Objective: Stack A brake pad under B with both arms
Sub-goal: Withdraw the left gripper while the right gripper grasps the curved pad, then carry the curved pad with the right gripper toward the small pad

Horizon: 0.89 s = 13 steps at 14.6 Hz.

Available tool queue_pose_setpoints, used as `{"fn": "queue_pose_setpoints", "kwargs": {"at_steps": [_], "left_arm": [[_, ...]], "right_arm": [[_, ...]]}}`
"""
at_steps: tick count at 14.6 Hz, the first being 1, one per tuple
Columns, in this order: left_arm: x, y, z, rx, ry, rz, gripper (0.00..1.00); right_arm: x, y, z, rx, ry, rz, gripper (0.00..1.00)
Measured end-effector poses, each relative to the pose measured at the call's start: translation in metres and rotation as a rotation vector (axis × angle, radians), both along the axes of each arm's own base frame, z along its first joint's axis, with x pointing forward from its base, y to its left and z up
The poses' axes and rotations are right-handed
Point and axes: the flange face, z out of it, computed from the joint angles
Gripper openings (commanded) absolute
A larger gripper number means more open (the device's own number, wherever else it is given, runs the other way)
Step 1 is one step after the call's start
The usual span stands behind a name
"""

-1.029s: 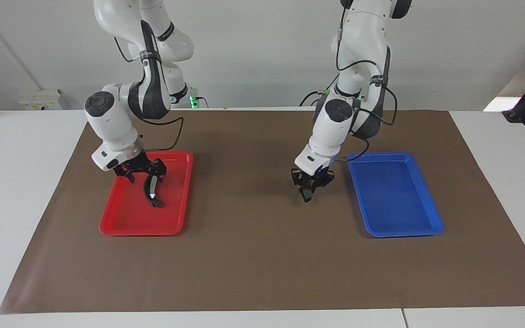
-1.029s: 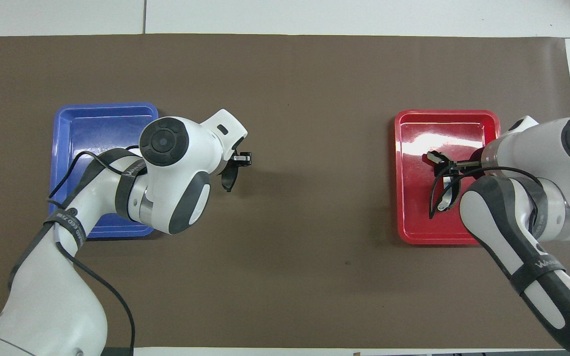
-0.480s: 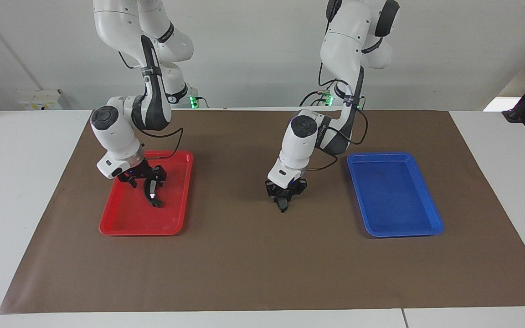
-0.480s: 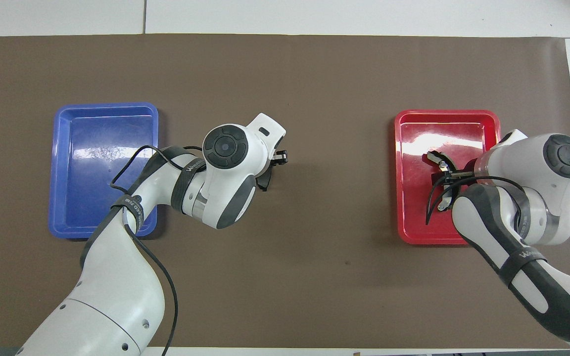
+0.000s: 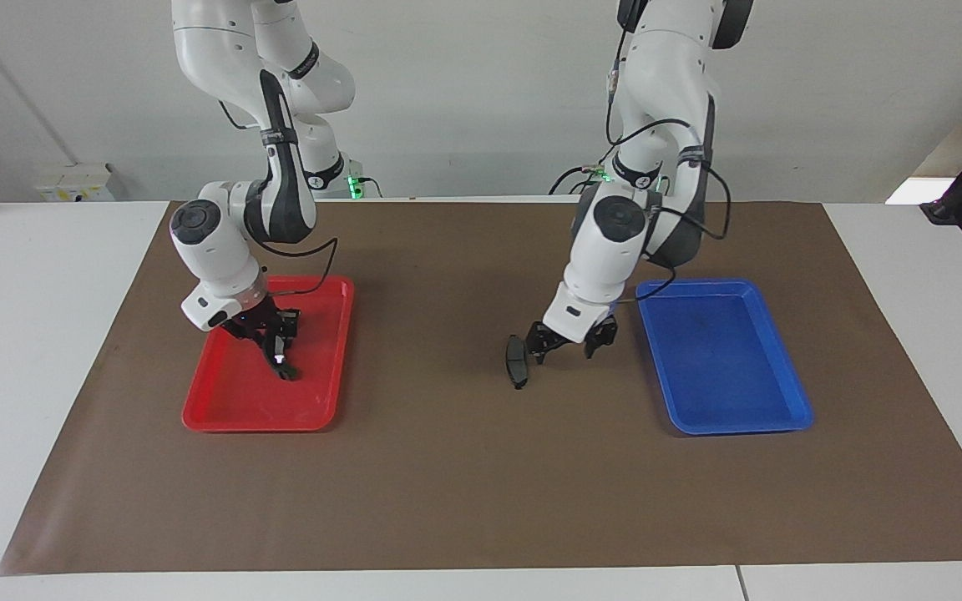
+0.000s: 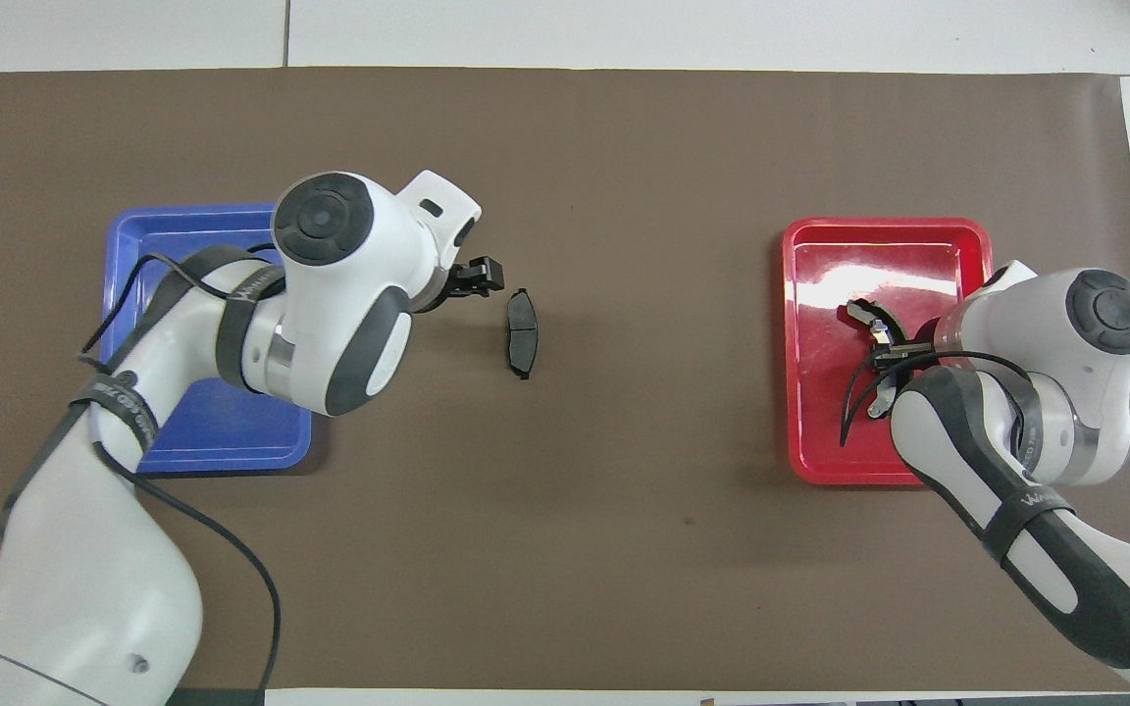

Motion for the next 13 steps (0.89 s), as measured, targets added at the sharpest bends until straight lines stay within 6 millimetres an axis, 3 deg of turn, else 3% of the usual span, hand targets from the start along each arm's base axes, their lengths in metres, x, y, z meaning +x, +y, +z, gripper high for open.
{"fn": "queue_pose_setpoints", "kwargs": {"at_steps": [3, 5, 7, 9, 11, 13], "left_arm": [[0.020, 0.106, 0.038, 0.011, 0.023, -0.093, 0.99], [0.022, 0.160, 0.060, 0.010, 0.051, -0.135, 0.99], [0.020, 0.202, 0.088, 0.005, 0.078, -0.162, 0.99], [0.018, 0.231, 0.118, 0.006, 0.106, -0.182, 0.99], [0.013, 0.253, 0.146, 0.027, 0.116, -0.198, 0.99], [0.006, 0.268, 0.165, 0.042, 0.112, -0.217, 0.99]], "right_arm": [[0.002, 0.002, 0.002, 0.000, -0.004, -0.044, 0.00], [0.007, 0.010, 0.011, 0.001, 0.016, -0.041, 0.00], [0.019, 0.024, 0.035, 0.004, 0.064, -0.015, 0.00], [0.032, 0.062, 0.068, 0.002, 0.084, 0.000, 0.00], [0.038, 0.120, 0.090, -0.003, 0.072, -0.003, 0.00], [0.037, 0.181, 0.099, -0.005, 0.051, -0.027, 0.00]]}}
